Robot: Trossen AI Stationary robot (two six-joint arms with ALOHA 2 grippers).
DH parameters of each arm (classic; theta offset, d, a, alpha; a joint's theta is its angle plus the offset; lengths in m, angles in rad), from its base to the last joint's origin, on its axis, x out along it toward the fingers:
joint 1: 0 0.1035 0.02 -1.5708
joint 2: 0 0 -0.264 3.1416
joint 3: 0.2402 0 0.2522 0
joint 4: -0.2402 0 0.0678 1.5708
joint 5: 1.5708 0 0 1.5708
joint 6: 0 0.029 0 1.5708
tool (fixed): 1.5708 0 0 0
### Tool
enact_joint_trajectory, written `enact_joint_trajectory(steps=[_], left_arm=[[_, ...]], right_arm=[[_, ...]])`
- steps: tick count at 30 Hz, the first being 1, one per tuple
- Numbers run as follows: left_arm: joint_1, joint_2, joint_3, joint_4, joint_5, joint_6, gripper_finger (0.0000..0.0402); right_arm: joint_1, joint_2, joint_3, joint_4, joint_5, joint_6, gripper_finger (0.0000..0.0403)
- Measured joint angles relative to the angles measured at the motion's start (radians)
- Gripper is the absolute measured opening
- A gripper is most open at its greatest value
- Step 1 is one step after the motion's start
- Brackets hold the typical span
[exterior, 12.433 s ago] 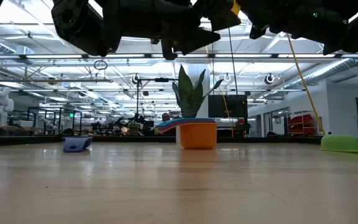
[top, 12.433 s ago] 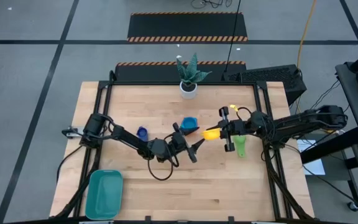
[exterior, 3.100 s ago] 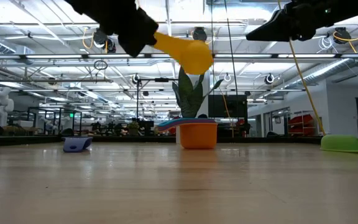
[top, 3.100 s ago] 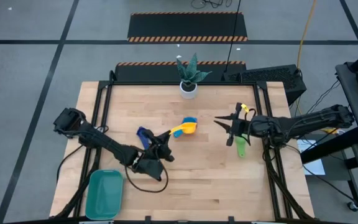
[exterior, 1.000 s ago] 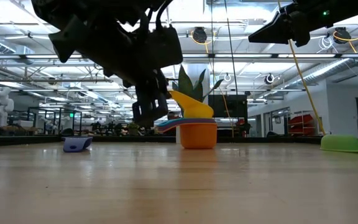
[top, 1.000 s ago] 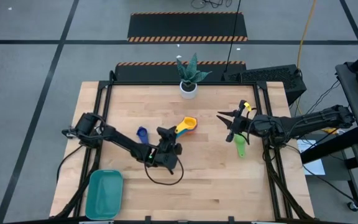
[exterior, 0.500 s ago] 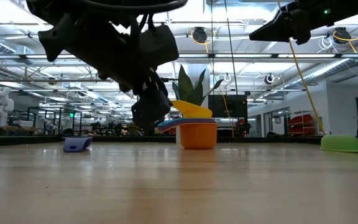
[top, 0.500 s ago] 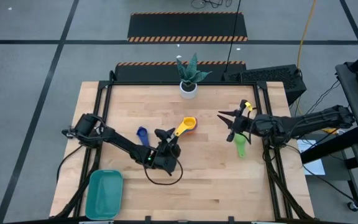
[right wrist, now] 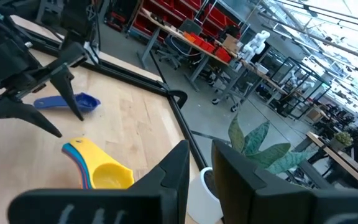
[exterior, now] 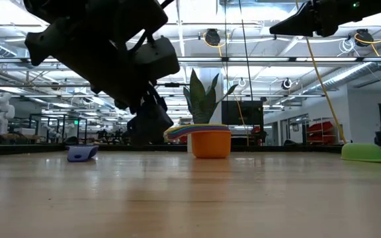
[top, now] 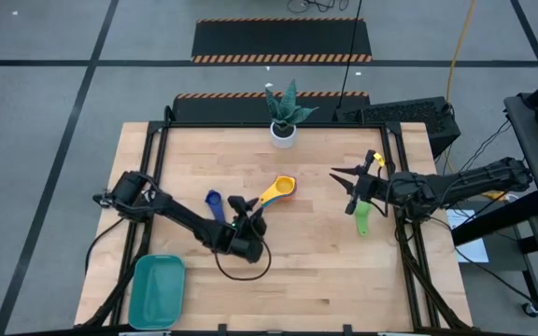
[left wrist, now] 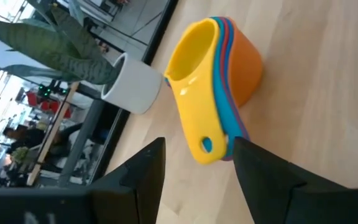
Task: Nest measuring cups in basket
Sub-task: Stack the green measuring cup on the yellow measuring cup
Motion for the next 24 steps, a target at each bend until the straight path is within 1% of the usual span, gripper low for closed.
enact_joint_trajectory(steps=[5, 7, 10, 16, 19, 24], left_arm=[[-0.015, 0.000, 0.000, -0.012, 0.002, -0.038, 0.0170], [-0.019, -0.011, 0.000, -0.035, 0.004, -0.096, 0.0163], [-0.021, -0.050, 0.000, -0.086, 0.019, -0.231, 0.0151], [-0.008, -0.184, 0.000, -0.259, 0.156, -0.463, 0.0121], [0.006, -0.250, 0.001, -0.373, 0.248, -0.594, 0.0108], [0.036, -0.302, 0.000, -0.548, 0.370, -0.803, 0.0098]], right_arm=[[0.000, 0.000, 0.000, -0.001, 0.000, 0.007, 0.0059], [0.000, 0.000, 0.000, -0.001, 0.000, 0.008, 0.0059], [0.000, 0.000, 0.000, -0.002, 0.000, 0.011, 0.0059], [0.000, 0.000, 0.000, -0.004, 0.000, 0.015, 0.0059], [0.000, 0.001, 0.000, -0.004, 0.000, 0.014, 0.0059], [0.000, 0.001, 0.000, -0.004, 0.000, 0.013, 0.0059]])
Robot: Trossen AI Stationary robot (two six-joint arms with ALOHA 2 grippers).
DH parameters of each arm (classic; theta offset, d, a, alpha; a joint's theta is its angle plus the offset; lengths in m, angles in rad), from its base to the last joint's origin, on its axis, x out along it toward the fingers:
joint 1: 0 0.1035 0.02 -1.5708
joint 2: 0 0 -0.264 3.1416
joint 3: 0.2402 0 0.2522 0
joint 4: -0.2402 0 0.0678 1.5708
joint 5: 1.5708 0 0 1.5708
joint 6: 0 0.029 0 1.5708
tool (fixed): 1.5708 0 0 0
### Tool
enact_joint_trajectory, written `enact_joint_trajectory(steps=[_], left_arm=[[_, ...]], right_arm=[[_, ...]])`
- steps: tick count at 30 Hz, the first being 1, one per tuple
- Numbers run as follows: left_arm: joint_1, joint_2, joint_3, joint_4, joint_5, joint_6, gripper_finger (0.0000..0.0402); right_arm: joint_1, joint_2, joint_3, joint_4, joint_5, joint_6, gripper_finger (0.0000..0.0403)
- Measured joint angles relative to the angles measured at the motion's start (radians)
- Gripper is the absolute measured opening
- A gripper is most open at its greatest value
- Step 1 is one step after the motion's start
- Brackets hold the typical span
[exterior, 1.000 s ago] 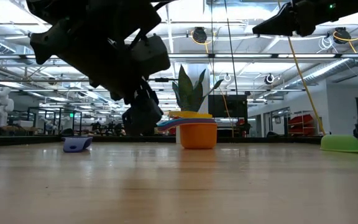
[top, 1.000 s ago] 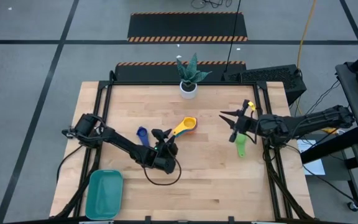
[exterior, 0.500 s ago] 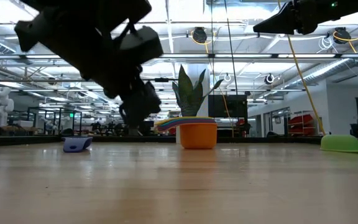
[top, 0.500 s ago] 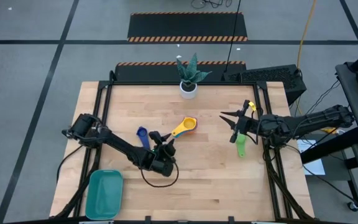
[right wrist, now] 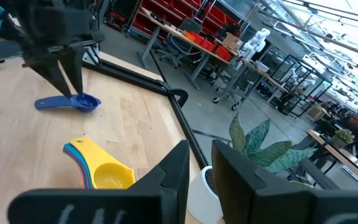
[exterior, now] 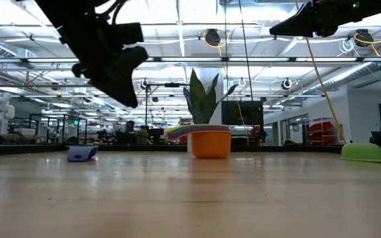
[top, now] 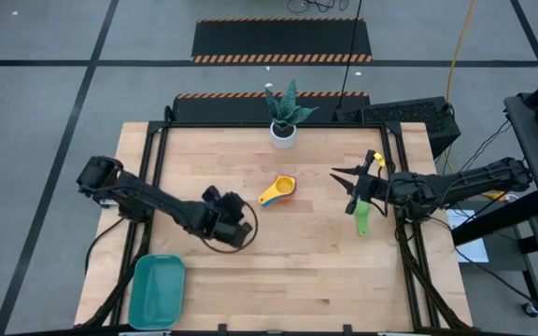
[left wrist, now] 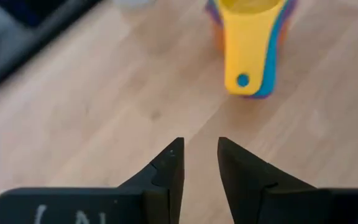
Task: Nest measuring cups in basket
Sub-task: Stack the green measuring cup on the yellow measuring cup
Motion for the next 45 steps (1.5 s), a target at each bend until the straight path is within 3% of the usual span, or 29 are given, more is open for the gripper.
enact_joint_trajectory(steps=[4, 10, 22, 29, 34, 40, 45], left_arm=[[0.013, 0.007, -0.002, -0.123, 0.058, -0.208, 0.0099], [0.010, 0.032, 0.000, -0.100, 0.152, -0.332, 0.0107], [-0.002, 0.034, -0.001, -0.173, 0.156, -0.586, 0.0204], [-0.003, 0.072, -0.001, -0.172, 0.155, -0.703, 0.0240], [-0.008, 0.073, -0.001, -0.071, 0.144, -0.721, 0.0243], [-0.023, 0.074, 0.002, 0.078, 0.071, -0.636, 0.0244], [-0.033, 0.074, 0.002, 0.136, 0.021, -0.572, 0.0244]], right_arm=[[0.000, 0.000, 0.000, -0.001, 0.000, -0.002, 0.0059], [0.000, 0.000, 0.000, -0.006, 0.000, -0.002, 0.0059], [0.000, 0.001, 0.000, -0.087, -0.005, 0.075, 0.0059], [0.000, 0.001, 0.000, -0.135, -0.158, 0.163, 0.0059], [0.000, 0.001, 0.000, -0.173, -0.237, 0.250, 0.0059], [0.001, 0.025, 0.000, -0.257, -0.238, 0.399, 0.0064], [0.052, 0.054, 0.000, -0.311, -0.237, 0.574, 0.0091]])
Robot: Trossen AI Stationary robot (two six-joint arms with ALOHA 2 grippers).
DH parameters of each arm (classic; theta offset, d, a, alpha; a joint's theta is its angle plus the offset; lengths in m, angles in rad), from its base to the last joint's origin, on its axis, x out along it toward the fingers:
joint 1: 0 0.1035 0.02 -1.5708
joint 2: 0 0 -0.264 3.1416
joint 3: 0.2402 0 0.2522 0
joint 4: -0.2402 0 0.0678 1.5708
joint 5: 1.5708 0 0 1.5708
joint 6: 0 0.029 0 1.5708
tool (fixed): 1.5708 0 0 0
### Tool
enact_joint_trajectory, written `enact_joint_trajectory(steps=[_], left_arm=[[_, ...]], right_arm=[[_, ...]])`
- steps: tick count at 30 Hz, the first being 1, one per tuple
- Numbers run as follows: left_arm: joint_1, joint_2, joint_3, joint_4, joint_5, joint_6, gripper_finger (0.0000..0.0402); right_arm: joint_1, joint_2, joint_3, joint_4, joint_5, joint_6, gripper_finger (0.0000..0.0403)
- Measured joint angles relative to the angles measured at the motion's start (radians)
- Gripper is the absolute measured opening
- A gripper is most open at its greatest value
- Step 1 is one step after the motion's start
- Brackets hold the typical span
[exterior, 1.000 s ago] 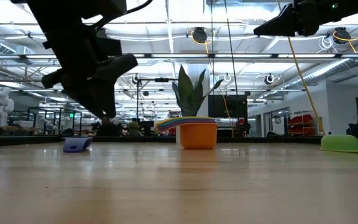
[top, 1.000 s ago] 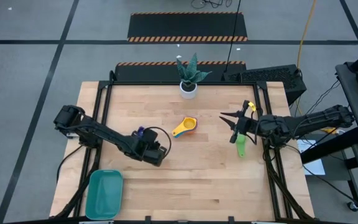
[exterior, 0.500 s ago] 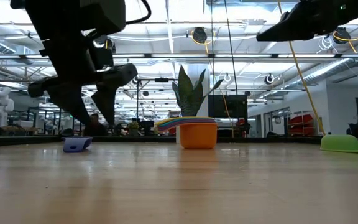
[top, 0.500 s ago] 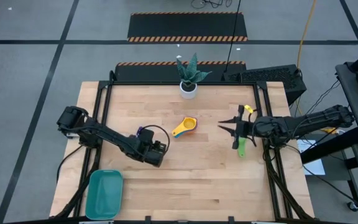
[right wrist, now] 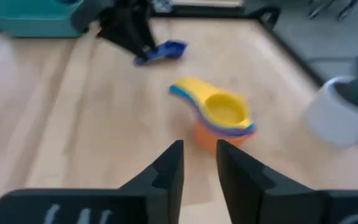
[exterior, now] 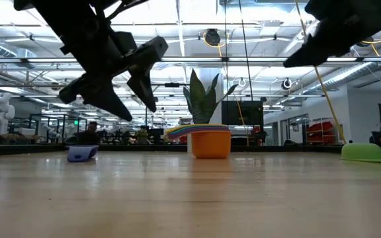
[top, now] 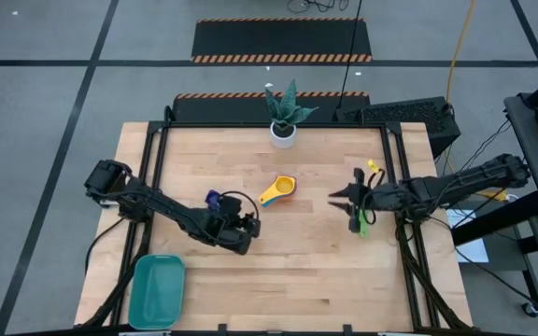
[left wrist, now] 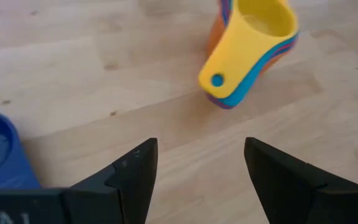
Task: Nest measuring cups in basket
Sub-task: Stack the green measuring cup on the yellow measuring cup
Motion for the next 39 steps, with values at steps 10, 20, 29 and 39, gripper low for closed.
enact_joint_trajectory(steps=[10, 20, 29, 39], left_arm=[[-0.014, 0.000, 0.000, 0.091, -0.039, 0.125, 0.0244], [-0.034, 0.000, 0.000, 0.170, -0.080, 0.199, 0.0244], [-0.034, 0.000, 0.000, 0.176, -0.081, 0.199, 0.0244], [-0.034, 0.000, 0.000, 0.181, -0.082, 0.219, 0.0244]], right_arm=[[0.320, 0.157, 0.064, -0.201, 0.169, 0.297, 0.0184], [0.558, 0.478, 0.182, -0.654, 0.185, 0.632, 0.0189], [0.679, 0.642, 0.187, -0.785, 0.129, 0.853, 0.0188], [0.708, 0.766, 0.171, -0.824, 0.161, 0.935, 0.0187]])
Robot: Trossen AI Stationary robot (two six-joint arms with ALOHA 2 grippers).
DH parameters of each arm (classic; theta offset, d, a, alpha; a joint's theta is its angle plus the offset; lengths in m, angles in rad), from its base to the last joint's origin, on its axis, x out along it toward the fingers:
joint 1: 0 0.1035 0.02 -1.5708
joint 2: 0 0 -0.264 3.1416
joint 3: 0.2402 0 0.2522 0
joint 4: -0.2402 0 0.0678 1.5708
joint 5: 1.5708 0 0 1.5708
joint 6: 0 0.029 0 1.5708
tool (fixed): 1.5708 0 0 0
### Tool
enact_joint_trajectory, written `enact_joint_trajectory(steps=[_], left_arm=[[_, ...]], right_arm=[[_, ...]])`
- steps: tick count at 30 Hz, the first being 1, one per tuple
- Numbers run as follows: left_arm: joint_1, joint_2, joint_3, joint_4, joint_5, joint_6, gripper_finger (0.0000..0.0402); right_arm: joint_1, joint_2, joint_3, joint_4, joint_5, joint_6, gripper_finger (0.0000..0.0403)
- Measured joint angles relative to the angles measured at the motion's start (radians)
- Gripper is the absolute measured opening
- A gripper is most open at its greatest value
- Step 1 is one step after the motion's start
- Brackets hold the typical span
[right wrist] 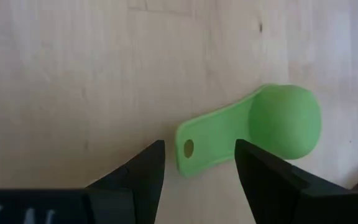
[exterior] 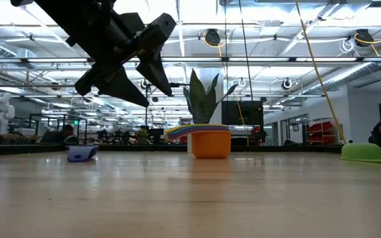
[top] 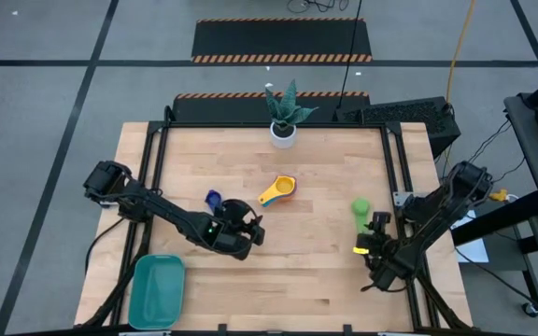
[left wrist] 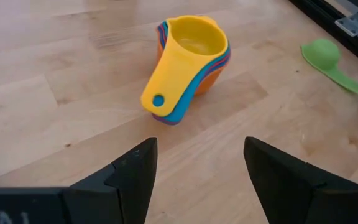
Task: Nest measuring cups in basket
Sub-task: Stack the green measuring cup on the yellow measuring cup
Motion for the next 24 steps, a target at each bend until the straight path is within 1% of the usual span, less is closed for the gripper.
enact_joint_trajectory(steps=[5, 8, 11, 19, 21, 24], left_arm=[[0.002, 0.000, 0.000, 0.000, 0.000, 0.017, 0.0244], [0.002, 0.000, 0.000, 0.000, -0.006, 0.018, 0.0244], [0.002, 0.000, 0.000, 0.001, -0.010, 0.018, 0.0244], [0.002, 0.000, 0.000, 0.011, -0.009, 0.026, 0.0243], [0.002, 0.000, 0.000, 0.032, -0.009, 0.044, 0.0244], [0.002, 0.000, 0.000, 0.088, -0.009, 0.104, 0.0244]], right_arm=[[0.000, 0.005, -0.027, 0.025, 0.016, 0.013, 0.0186], [0.000, 0.005, -0.031, 0.028, 0.017, 0.012, 0.0172], [0.000, 0.006, -0.032, 0.033, 0.013, 0.002, 0.0140], [0.000, 0.007, -0.033, 0.060, 0.001, 0.002, 0.0016], [-0.001, 0.007, -0.029, 0.063, 0.006, 0.005, 0.0008], [-0.001, 0.004, -0.005, 0.049, 0.011, 0.023, 0.0014]])
